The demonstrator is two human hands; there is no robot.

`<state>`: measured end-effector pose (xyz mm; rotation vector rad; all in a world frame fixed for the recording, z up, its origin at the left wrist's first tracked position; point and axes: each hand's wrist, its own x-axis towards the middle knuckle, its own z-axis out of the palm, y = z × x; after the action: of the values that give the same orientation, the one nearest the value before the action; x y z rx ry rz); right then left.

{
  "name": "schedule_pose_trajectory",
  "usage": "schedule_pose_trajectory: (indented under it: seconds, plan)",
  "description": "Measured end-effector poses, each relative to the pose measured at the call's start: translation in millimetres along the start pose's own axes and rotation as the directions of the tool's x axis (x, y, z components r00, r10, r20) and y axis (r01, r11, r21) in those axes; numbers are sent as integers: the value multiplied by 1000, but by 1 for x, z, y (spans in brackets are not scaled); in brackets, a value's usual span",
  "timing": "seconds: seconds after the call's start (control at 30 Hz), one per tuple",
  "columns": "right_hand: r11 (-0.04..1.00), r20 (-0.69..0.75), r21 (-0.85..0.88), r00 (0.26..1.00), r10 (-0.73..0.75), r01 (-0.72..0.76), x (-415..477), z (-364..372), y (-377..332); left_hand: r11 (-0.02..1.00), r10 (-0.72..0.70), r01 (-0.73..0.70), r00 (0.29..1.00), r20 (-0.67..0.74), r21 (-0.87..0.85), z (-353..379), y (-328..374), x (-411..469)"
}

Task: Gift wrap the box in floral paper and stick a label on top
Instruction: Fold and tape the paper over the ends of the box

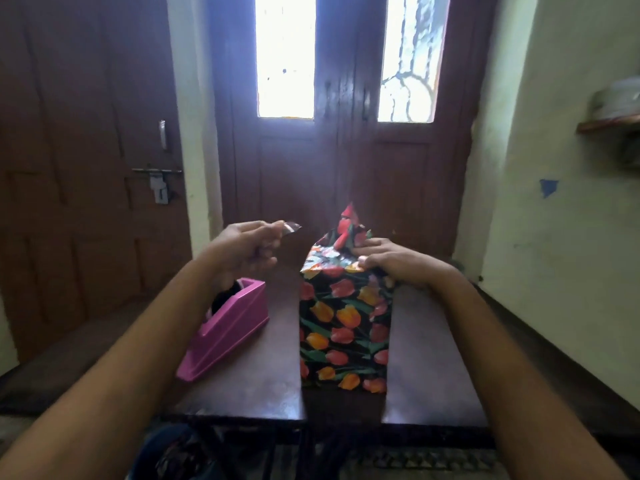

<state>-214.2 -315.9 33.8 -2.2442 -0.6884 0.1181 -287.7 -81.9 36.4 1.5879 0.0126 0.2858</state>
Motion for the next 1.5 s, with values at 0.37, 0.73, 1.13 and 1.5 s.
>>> schedule_pose_trajectory:
  seconds: [0.37, 0.73, 1.13, 1.5]
  plan:
    - [952, 55, 297, 997, 53, -67, 5, -5, 35, 894, -61, -76, 956, 287, 442, 76, 12, 75]
    - [914, 79, 404, 997, 15, -46, 10, 1, 46, 640, -233, -77, 929, 289, 764, 89, 28, 87]
    - [910, 24, 415, 1000, -16, 5, 9, 0, 47, 229, -260, -182, 935, 240, 956, 113, 36, 95]
    - [894, 5, 448, 1000, -2, 0, 6, 5, 46, 562, -345, 108, 932, 114, 820, 50, 23, 81]
